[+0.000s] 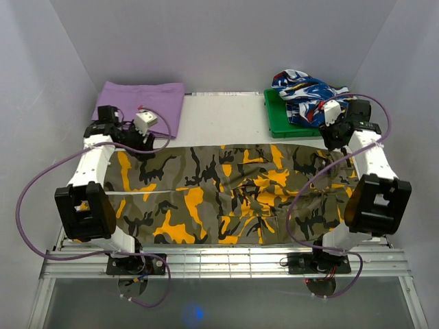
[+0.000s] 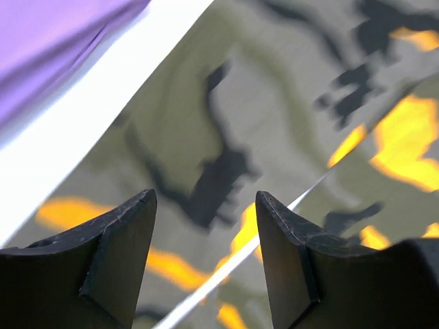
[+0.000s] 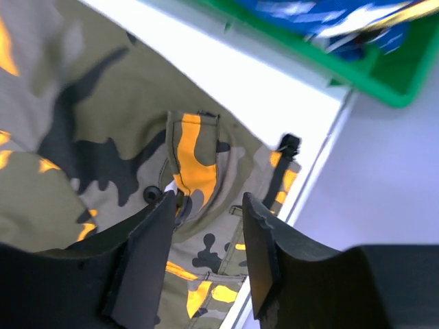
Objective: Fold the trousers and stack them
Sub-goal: Flatten the trousers out
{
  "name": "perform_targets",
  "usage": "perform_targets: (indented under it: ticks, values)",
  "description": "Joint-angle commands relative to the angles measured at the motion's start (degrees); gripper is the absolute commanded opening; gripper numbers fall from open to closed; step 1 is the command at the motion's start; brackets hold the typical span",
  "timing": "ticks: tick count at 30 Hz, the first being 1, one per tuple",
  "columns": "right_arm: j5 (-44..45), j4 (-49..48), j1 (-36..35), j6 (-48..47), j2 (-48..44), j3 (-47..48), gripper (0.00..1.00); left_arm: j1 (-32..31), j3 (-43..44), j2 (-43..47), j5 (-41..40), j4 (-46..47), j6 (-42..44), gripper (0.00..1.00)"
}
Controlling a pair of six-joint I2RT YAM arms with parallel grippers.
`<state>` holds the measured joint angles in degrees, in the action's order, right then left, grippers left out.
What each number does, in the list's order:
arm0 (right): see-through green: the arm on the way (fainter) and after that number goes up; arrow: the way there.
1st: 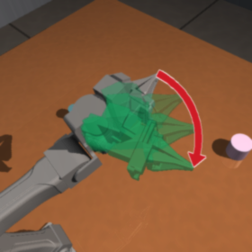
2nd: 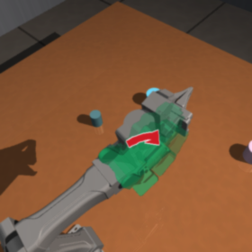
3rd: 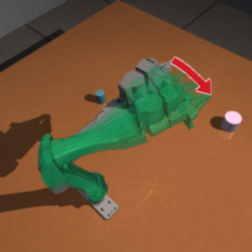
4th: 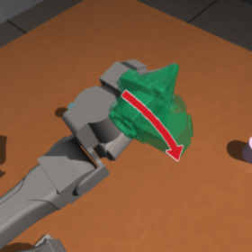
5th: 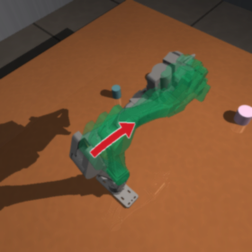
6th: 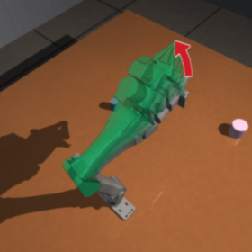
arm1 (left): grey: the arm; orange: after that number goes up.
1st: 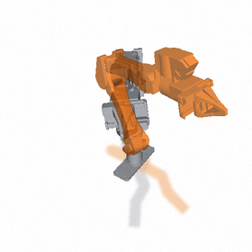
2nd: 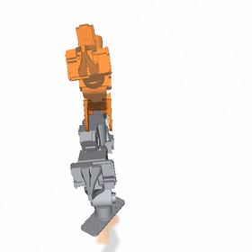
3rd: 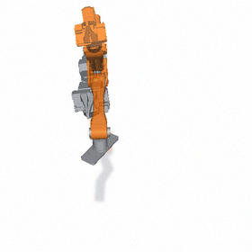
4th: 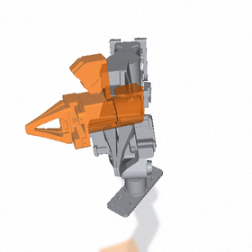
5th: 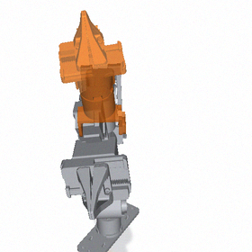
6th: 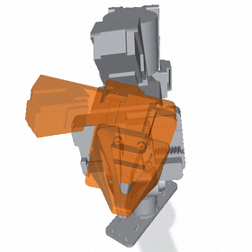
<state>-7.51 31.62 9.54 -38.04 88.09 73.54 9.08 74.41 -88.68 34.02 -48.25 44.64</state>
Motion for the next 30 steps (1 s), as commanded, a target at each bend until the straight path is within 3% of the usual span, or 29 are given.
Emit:
perform_targets:
  ticks: [1,7,11,14,16,22,30]
  values:
    - [4.86,4.49,0.3,-2.38,7.42,2.22,0.51,-6.69,-2.41,-0.52,3.16,3.06,-6.74,0.71]
    - [3.99,6.79,0.48,-3.35,11.57,3.46,0.52,-14.96,-8.14,-3.33,1.23,11.59,-12.38,0.71]
    - [7.15,3.73,0.57,-3.27,12.98,1.61,0.45,-17.43,-10.07,-6.06,-1.06,14.93,-15.02,0.71]
    - [10.14,-0.22,1.18,-2.22,13.42,0.12,0.28,-18.05,-10.42,-8.16,-2.73,15.64,-16.34,0.67]
    - [10.93,-1.03,2.06,-1.08,13.59,0.46,0.08,-18.05,-10.69,-9.31,-3.96,15.55,-16.69,0.59]
    - [11.29,-2.87,4.52,0.6,13.42,0.21,0.08,-17.96,-14.2,-12.65,-7.91,15.55,-17.22,0.36]
    - [8.21,-2.44,7.59,2.44,16.31,-2.0,0.08,-18.05,-17.37,-13.53,-9.67,15.38,-15.9,0.3]
